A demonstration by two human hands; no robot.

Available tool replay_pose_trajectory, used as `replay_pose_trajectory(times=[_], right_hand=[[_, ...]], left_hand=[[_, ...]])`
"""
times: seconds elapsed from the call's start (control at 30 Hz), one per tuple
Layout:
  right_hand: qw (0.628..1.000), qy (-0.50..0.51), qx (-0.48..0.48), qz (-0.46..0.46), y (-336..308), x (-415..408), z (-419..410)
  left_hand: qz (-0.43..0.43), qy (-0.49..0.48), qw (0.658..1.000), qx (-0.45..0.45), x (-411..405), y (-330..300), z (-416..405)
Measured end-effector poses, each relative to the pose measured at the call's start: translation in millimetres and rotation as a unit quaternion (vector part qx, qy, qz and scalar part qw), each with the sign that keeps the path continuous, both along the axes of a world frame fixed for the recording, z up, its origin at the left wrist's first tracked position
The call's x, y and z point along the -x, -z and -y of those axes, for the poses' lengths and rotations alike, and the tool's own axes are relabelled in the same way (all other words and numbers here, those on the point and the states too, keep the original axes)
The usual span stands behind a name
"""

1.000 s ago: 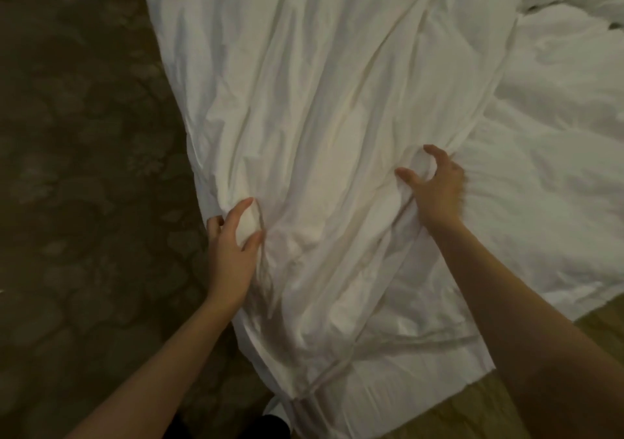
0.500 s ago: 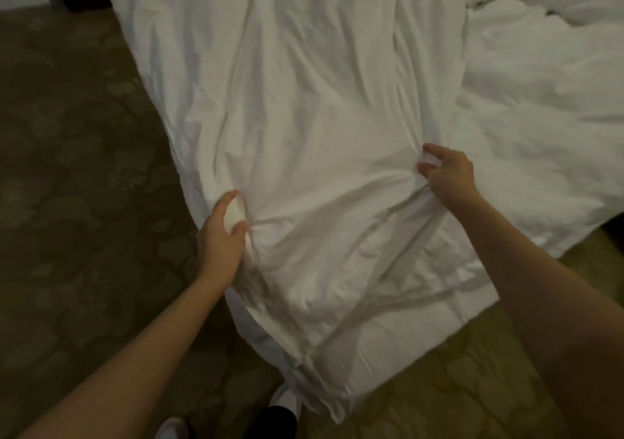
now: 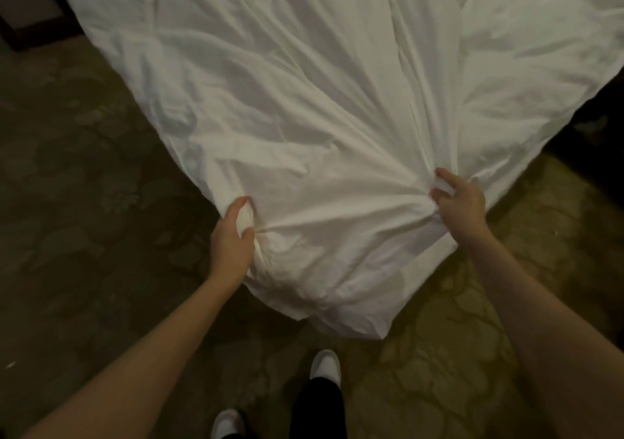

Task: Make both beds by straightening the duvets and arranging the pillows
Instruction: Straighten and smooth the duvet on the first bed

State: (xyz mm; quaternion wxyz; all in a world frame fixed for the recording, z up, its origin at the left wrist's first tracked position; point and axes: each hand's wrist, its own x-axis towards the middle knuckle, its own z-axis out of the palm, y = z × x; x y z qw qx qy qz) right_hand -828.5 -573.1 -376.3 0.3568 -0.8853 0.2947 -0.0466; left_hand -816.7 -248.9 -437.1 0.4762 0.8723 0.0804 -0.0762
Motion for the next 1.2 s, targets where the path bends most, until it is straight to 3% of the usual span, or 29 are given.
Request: replay_pose_trajectory(times=[0.2,0.5,0.63,0.8,0.93,1.2], right_hand=[[0.999,0.019,0.021,0.025,-1.0,-11.9,-28.3],[0.986,0.01,-0.131,0.1,53.5,59.6,-115.6],[0.991,-0.039,-0.1,0.076,95.3,93.4,-155.1],[0.994,-0.108,0.002,0.024,140.4,109.9,-177.0],[0.985,-0.155,0.064,0.038,163.8,112.6,-172.0],[0.985,-0.148,0.019,0.083,171.8,119.9,-165.2]], left_hand=[[0.006,-0.003,0.999,0.051,4.2,11.8,-20.3],[-0.118,-0.12,0.962,0.214,52.5,39.4,-6.6],[-0.169,-0.114,0.943,0.265,72.3,68.7,4.5],[-0.184,-0.088,0.939,0.276,86.4,104.6,14.0],[-0.175,-0.114,0.933,0.294,83.7,123.5,17.5],[-0.21,-0.131,0.884,0.397,92.3,147.1,40.4]])
